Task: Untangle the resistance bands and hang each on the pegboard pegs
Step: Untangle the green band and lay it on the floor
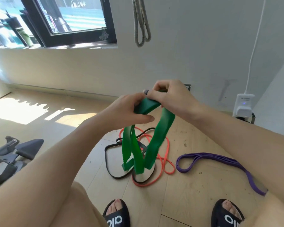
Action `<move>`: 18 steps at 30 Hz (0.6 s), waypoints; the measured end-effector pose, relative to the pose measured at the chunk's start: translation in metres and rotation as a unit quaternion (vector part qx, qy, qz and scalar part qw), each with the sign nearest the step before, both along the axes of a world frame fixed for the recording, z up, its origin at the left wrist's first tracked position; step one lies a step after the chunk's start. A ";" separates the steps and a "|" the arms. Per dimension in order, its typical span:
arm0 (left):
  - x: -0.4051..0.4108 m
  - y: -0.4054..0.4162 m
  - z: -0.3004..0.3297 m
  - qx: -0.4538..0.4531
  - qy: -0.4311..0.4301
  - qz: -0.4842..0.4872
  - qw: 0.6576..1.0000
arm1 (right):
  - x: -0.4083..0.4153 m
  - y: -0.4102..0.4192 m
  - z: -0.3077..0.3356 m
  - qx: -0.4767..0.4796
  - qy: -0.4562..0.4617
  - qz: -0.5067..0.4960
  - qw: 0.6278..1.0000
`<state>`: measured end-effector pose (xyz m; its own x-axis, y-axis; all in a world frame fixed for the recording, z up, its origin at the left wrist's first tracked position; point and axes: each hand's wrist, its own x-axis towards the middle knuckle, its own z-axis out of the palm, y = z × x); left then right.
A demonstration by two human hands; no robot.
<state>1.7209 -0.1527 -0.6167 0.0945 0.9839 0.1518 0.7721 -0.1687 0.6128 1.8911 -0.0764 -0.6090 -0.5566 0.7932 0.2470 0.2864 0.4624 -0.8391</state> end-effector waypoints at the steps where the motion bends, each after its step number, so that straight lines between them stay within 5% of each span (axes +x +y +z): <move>1: -0.005 -0.001 -0.004 -0.011 -0.001 -0.005 1.000 | -0.001 0.000 0.003 0.008 0.007 -0.007 1.000; 7: -0.025 -0.003 -0.029 -0.065 0.038 -0.002 0.997 | 0.010 0.007 0.007 -0.024 0.050 -0.085 0.995; 13: -0.025 0.000 -0.013 0.001 0.028 0.037 0.999 | 0.026 0.017 -0.012 -0.087 -0.172 -0.035 0.981; 18: -0.005 0.003 0.004 0.044 0.016 0.021 0.999 | 0.004 0.000 -0.014 -0.163 -0.055 0.064 0.983</move>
